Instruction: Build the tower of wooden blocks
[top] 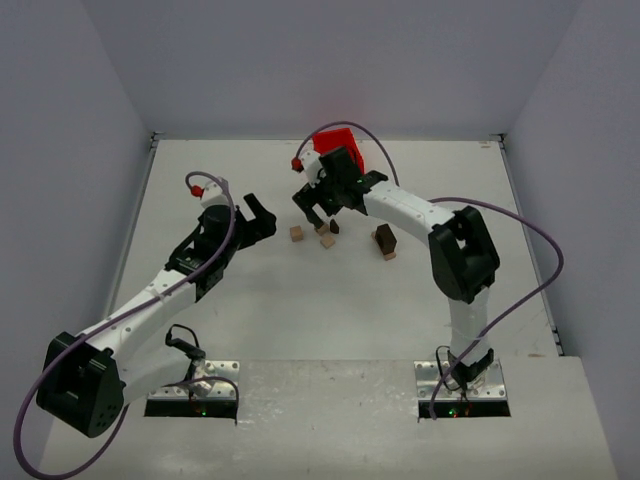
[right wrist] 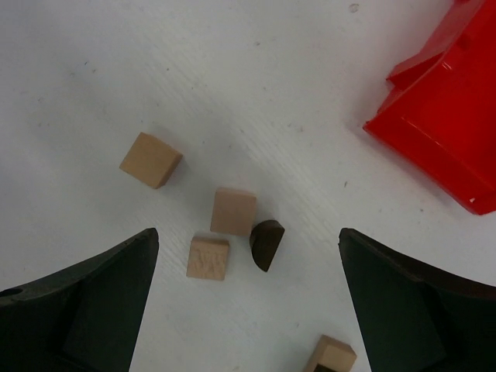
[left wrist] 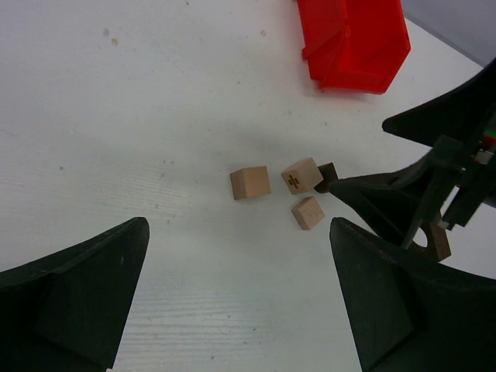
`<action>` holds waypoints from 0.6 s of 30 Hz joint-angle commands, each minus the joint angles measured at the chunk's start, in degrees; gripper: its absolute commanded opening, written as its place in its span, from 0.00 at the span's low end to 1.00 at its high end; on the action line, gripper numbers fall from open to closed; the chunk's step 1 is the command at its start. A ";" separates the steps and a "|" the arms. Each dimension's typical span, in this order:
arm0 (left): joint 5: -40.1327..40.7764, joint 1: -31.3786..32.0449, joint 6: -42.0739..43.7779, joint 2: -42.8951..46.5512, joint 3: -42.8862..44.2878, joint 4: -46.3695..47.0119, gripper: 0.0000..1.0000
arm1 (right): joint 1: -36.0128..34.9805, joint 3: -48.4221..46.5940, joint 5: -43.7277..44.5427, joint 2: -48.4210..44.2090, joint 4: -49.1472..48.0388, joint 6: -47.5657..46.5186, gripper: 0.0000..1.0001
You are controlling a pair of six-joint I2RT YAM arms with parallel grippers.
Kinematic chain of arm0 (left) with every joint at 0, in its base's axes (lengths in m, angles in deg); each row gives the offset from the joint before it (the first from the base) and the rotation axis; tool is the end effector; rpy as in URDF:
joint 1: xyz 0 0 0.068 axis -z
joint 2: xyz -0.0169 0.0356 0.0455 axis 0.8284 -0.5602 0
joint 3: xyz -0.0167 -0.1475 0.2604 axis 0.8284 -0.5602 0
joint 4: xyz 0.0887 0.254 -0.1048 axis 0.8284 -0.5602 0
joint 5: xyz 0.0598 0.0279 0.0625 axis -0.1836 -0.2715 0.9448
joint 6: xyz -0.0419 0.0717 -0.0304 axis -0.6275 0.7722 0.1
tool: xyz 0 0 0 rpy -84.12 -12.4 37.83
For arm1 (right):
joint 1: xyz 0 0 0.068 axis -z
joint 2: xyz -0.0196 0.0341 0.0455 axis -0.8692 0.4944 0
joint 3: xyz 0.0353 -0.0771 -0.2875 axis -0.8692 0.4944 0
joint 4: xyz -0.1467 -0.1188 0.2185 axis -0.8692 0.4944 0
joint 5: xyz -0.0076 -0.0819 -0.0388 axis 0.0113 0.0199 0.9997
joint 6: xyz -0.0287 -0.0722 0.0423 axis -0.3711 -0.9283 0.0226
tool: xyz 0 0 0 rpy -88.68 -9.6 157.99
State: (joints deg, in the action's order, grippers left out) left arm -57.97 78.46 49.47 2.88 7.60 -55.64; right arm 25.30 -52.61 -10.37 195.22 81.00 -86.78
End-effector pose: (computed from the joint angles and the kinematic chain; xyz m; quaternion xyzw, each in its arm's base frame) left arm 0.2710 -0.0914 0.2453 -0.1547 0.8299 -0.1593 0.5119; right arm 0.4266 0.3037 0.2033 -0.3333 0.8612 0.1152 0.3661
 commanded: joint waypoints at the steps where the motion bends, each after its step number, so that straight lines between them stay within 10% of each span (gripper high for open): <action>1: 1.71 -0.02 -0.30 1.49 -0.93 0.40 1.00 | 0.20 -6.08 -2.09 3.74 2.78 -2.15 0.98; 7: 1.64 -0.02 0.35 0.44 -0.74 0.80 1.00 | -0.04 -11.72 -3.87 9.97 5.21 -3.67 0.73; 18: 2.87 -0.02 0.26 0.08 -0.91 1.06 1.00 | -0.43 -12.44 -4.55 13.58 7.50 -2.59 0.65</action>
State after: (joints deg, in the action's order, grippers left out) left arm -56.29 78.46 49.42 2.94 6.64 -56.46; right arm 25.28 -64.09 -14.44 208.75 88.85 -89.59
